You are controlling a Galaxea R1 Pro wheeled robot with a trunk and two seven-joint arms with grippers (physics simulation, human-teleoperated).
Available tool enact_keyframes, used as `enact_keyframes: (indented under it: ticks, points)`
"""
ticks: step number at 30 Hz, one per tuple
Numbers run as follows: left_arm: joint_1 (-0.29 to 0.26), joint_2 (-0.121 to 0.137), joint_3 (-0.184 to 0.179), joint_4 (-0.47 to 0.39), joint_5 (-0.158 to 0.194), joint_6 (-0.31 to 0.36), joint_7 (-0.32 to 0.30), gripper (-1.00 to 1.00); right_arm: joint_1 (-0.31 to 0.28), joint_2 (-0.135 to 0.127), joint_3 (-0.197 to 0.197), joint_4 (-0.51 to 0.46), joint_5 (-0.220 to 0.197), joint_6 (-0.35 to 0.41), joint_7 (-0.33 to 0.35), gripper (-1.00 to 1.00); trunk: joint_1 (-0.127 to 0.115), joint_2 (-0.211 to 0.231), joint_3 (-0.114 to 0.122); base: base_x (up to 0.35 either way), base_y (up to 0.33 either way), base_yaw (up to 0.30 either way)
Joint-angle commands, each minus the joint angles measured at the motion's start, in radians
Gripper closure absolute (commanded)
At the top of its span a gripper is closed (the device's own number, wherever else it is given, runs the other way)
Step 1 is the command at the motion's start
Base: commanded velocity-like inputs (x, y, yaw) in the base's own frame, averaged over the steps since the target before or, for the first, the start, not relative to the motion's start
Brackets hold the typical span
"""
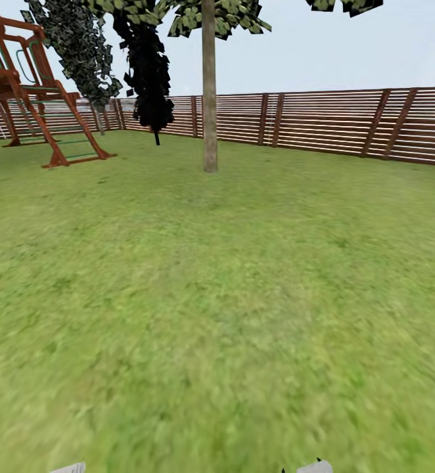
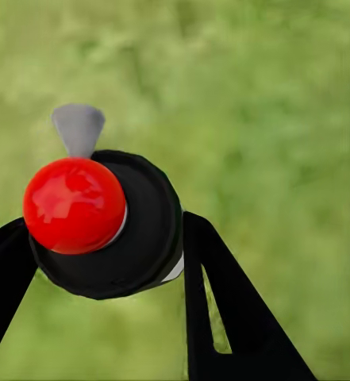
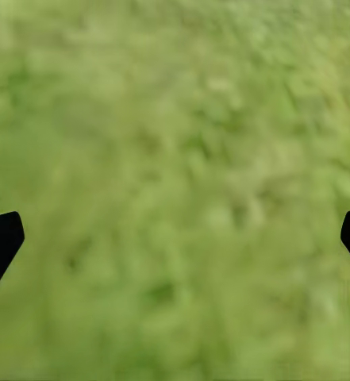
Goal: In the garden, pick up the pesticide atomizer on the floor and spray pesticide onto both trees until each tree trunk is fully covered.
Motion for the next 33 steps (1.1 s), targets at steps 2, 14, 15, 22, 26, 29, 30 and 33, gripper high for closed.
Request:
enact_keyframes:
  ticks: [2,14,15,22,26,29,30,33]
  points:
    - [0.000,0.000,0.000,0.000,0.000,0.000,0.000,1.00,0.000,0.000,0.000,0.000,0.000,0.000,0.000,-1.00,0.000,0.000,0.000,0.337,-0.094,0.000]
    - [0.000,0.000,0.000,0.000,0.000,0.000,0.000,1.00,0.000,0.000,0.000,0.000,0.000,0.000,0.000,-1.00,0.000,0.000,0.000,0.337,-0.093,0.000]
    - [0.000,0.000,0.000,0.000,0.000,0.000,0.000,1.00,0.000,0.000,0.000,0.000,0.000,0.000,0.000,-1.00,0.000,0.000,0.000,0.337,-0.093,0.000]
    - [0.000,0.000,0.000,0.000,0.000,0.000,0.000,1.00,0.000,0.000,0.000,0.000,0.000,0.000,0.000,-1.00,0.000,0.000,0.000,0.337,-0.093,0.000]
    - [0.000,0.000,0.000,0.000,0.000,0.000,0.000,1.00,0.000,0.000,0.000,0.000,0.000,0.000,0.000,-1.00,0.000,0.000,0.000,0.337,-0.092,0.000]
    - [0.000,0.000,0.000,0.000,0.000,0.000,0.000,1.00,0.000,0.000,0.000,0.000,0.000,0.000,0.000,-1.00,0.000,0.000,0.000,0.337,-0.092,0.000]
    - [0.000,0.000,0.000,0.000,0.000,0.000,0.000,1.00,0.000,0.000,0.000,0.000,0.000,0.000,0.000,-1.00,0.000,0.000,0.000,0.337,-0.092,0.000]
    - [0.000,0.000,0.000,0.000,0.000,0.000,0.000,1.00,0.000,0.000,0.000,0.000,0.000,0.000,0.000,-1.00,0.000,0.000,0.000,0.337,-0.092,0.000]
